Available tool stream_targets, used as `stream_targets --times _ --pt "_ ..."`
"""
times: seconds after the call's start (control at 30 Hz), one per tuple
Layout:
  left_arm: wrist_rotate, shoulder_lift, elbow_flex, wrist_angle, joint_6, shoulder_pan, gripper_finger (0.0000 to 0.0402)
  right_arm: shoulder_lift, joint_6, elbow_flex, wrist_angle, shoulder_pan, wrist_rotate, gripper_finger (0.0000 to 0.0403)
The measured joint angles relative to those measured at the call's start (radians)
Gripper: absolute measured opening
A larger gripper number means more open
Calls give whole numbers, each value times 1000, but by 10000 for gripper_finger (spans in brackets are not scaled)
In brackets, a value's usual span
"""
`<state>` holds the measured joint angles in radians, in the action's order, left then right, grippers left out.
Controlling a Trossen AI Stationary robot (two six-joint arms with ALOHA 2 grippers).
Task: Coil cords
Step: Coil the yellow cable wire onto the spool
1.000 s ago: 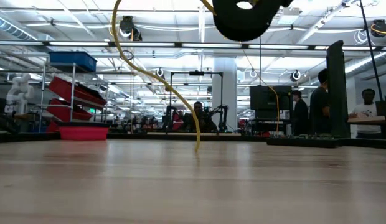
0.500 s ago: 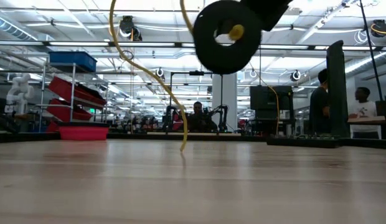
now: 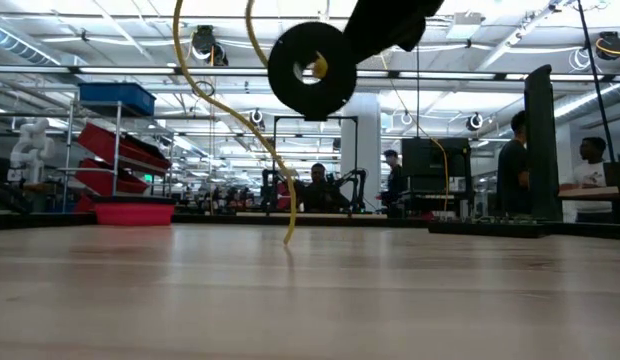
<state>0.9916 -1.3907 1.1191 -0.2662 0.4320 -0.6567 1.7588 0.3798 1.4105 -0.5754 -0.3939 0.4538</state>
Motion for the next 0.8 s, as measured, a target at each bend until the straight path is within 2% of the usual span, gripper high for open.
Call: stream_targets --times 0.27,0.43,0.53,0.67,0.8 --pt "116 0 0 -28 -5 1 1 0 -75 0 153 -7 23 0" --pt "186 0 0 -27 -31 3 1 9 -78 0 179 -7 23 0" --pt "223 0 0 45 -106 12 1 21 -76 0 181 -7 23 0" --pt "210 0 0 209 -242 30 1 37 -74 1 184 -5 24 0" --pt "156 0 0 257 -227 37 1 41 -58 1 185 0 25 0"
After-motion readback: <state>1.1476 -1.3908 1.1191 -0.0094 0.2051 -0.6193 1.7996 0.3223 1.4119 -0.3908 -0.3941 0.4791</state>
